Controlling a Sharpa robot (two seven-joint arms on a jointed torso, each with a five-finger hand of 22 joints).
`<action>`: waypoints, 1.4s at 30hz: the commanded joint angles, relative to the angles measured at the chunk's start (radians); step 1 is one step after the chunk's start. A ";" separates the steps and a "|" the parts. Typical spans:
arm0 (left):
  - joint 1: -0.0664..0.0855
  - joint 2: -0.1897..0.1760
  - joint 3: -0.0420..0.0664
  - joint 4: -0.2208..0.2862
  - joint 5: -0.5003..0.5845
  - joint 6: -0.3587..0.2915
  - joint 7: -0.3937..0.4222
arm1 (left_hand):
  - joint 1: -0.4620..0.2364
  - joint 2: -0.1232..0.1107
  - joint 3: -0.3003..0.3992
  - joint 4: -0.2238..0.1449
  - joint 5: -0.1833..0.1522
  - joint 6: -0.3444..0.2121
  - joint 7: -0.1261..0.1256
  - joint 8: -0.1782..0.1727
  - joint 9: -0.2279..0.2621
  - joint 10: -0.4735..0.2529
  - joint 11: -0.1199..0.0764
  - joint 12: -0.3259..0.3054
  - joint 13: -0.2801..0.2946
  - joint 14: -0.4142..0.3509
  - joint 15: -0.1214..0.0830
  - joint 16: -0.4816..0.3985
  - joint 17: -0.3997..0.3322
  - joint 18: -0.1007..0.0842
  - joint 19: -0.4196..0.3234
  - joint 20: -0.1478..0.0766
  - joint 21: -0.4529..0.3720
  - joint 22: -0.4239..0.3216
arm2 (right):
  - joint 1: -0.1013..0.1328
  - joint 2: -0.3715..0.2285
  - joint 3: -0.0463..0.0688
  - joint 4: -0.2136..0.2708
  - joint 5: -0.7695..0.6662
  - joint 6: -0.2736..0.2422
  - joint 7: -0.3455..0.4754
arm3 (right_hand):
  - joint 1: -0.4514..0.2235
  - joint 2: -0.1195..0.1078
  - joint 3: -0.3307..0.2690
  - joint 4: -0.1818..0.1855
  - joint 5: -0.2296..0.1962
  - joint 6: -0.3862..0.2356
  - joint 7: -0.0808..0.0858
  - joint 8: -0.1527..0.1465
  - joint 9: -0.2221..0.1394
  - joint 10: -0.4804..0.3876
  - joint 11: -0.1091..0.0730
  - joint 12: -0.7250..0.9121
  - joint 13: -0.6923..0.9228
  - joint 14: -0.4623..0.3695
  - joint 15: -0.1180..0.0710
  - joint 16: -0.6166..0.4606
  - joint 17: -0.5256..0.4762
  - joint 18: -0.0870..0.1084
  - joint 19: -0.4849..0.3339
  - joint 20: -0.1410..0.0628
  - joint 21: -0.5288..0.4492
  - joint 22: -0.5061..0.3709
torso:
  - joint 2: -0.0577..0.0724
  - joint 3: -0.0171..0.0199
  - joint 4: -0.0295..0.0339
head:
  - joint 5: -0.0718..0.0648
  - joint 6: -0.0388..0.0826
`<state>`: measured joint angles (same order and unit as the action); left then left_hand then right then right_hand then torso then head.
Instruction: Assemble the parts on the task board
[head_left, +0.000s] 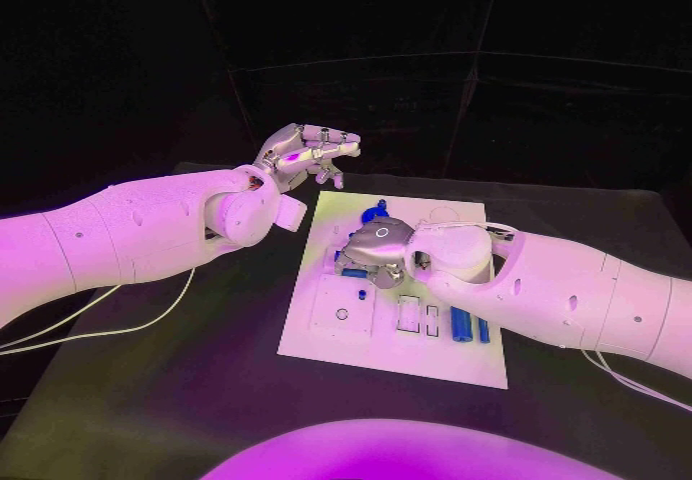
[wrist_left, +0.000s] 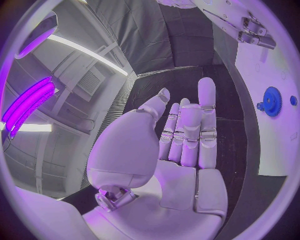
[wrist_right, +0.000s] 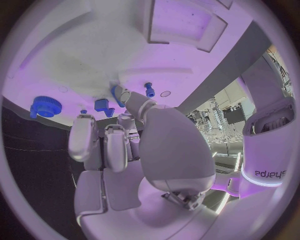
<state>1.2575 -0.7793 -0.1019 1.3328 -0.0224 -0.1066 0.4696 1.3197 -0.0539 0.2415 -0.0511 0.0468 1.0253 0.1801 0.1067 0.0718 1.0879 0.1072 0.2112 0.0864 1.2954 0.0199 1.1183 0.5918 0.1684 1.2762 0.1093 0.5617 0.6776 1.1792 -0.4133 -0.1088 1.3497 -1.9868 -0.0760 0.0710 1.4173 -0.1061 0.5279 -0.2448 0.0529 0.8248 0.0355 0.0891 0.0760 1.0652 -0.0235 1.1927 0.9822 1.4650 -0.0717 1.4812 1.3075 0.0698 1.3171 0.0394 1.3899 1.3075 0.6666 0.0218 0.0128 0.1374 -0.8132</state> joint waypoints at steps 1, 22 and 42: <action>0.002 0.001 0.001 0.001 0.004 0.011 0.000 | 0.008 -0.002 -0.006 -0.002 0.004 -0.006 0.001 0.003 -0.001 -0.005 0.000 0.004 -0.002 -0.007 -0.003 -0.005 -0.001 0.014 -0.002 0.004 -0.006 -0.001 | 0.002 0.002 0.001 -0.003 -0.018 -0.024 0.002 | -0.005 0.005 -0.007 -0.001 -0.004 -0.006 -0.012 -0.004 -0.004 0.003 0.001 0.004 -0.006 0.050 -0.008 0.003 0.078 0.006 0.006 -0.003 0.003 0.012 | 0.000 -0.0002 0.0004 | 0.001 -0.001; 0.004 -0.001 0.001 0.003 0.004 0.013 -0.005 | 0.008 -0.003 -0.008 -0.002 0.004 -0.008 0.001 0.004 -0.001 -0.006 0.001 0.005 -0.002 -0.008 -0.003 -0.006 -0.004 0.014 -0.002 0.004 -0.007 -0.002 | 0.005 0.018 0.000 -0.031 -0.040 0.047 -0.009 | -0.008 0.000 -0.016 -0.009 -0.003 -0.066 -0.035 -0.025 -0.012 -0.015 0.003 -0.006 -0.024 0.045 -0.006 -0.004 0.067 0.009 -0.008 -0.003 -0.008 0.000 | 0.000 -0.0013 0.0002 | 0.007 -0.009; 0.007 0.000 0.001 0.003 0.004 0.016 -0.008 | 0.008 -0.003 -0.008 -0.001 0.004 -0.009 0.001 0.004 -0.001 -0.007 0.001 0.005 -0.002 -0.008 -0.003 -0.006 -0.005 0.014 -0.002 0.004 -0.007 -0.003 | 0.005 0.047 0.000 -0.055 -0.050 0.072 0.001 | -0.012 0.012 -0.020 -0.011 -0.004 0.001 -0.022 -0.001 -0.001 -0.011 0.003 0.001 -0.019 0.045 -0.006 -0.003 0.070 0.009 -0.007 -0.002 -0.009 0.001 | 0.000 -0.0007 -0.0004 | 0.010 -0.014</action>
<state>1.2620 -0.7799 -0.1019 1.3345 -0.0224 -0.1031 0.4607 1.3196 -0.0539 0.2387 -0.0539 0.0468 1.0254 0.1801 0.1066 0.0718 1.0880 0.1072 0.2112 0.0858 1.2918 0.0163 1.1183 0.5887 0.1684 1.2762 0.1093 0.5577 0.6756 1.1821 -0.3675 -0.1092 1.2946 -2.0273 -0.0229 0.0657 1.4088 -0.0980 0.5126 -0.2548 0.0529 0.8209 0.0133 0.0812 0.0739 1.0554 -0.0213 1.1890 0.9658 1.4649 -0.0717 1.4812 1.3081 0.0697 1.3171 0.0394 1.3856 1.3074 0.6666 0.0210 0.0136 0.1467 -0.8270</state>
